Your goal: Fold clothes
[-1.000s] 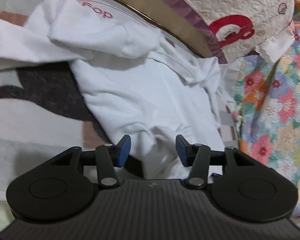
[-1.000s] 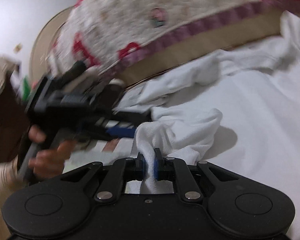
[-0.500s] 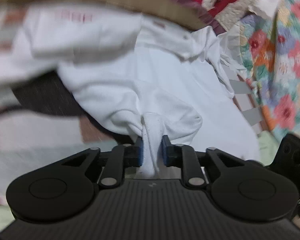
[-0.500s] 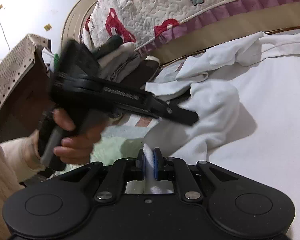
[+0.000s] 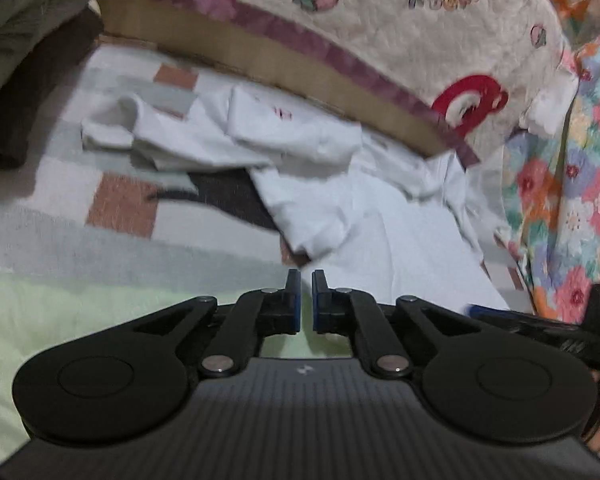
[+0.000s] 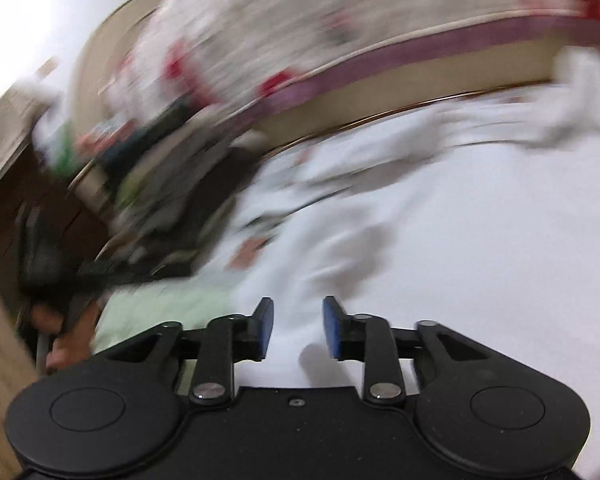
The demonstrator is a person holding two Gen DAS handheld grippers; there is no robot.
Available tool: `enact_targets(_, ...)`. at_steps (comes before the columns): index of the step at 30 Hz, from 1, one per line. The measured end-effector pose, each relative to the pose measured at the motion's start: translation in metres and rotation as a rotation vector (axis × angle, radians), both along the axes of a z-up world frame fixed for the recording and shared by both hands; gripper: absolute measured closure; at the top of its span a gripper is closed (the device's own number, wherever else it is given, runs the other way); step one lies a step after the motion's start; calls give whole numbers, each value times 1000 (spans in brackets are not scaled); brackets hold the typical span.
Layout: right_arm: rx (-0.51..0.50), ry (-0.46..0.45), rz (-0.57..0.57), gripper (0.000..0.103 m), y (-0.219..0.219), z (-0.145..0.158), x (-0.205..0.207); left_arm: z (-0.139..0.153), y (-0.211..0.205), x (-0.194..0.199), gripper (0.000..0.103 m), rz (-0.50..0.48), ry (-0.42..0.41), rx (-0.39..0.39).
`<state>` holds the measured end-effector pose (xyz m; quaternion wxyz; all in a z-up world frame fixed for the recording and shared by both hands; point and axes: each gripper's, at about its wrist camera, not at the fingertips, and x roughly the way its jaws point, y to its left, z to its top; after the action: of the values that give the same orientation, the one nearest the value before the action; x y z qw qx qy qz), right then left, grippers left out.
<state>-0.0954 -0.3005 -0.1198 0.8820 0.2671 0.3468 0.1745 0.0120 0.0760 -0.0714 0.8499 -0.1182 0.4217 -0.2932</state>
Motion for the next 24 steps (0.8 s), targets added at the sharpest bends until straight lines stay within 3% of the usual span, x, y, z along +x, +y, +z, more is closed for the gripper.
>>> enact_targets(2,29,29,-137,61,-35,8,-20,-6,-8,10,86,-38,3,1)
enact_targets(4,35,86,-257,55,-64,13,-39,-11,-17,21,54,-83,17,-38)
enact_targets(6,7,176,-325,53,-84,15,-54,-14,-34,34,39,-136,26,-73)
enact_targets(8,-54,311,-363,47,-96,11,-65,-17,-54,44,35,-208,19,-63)
enact_targets(11,-165,497,-404,47,-105,0,-74,-23,-86,53,30,-253,-7,40)
enact_targets(13,-196,563,-422,47,-111,-10,-78,-30,-101,57,27,-265,-22,106)
enact_targets(15,-135,590,-436,47,-120,-21,-79,-37,-110,59,22,-289,-30,156)
enact_targets(17,-93,601,-433,45,-126,-29,-75,-44,-113,62,21,-312,0,183)
enact_targets(21,-154,584,-367,38,-112,-33,-66,-65,-109,76,19,-361,216,137)
enact_targets(22,-171,579,-349,38,-108,-34,-64,-69,-105,77,23,-333,243,115)
enact_targets(23,-189,573,-332,39,-104,-34,-61,-70,-102,77,30,-318,251,98)
enact_targets(24,-206,568,-314,42,-100,-35,-59,-68,-101,75,62,-338,240,84)
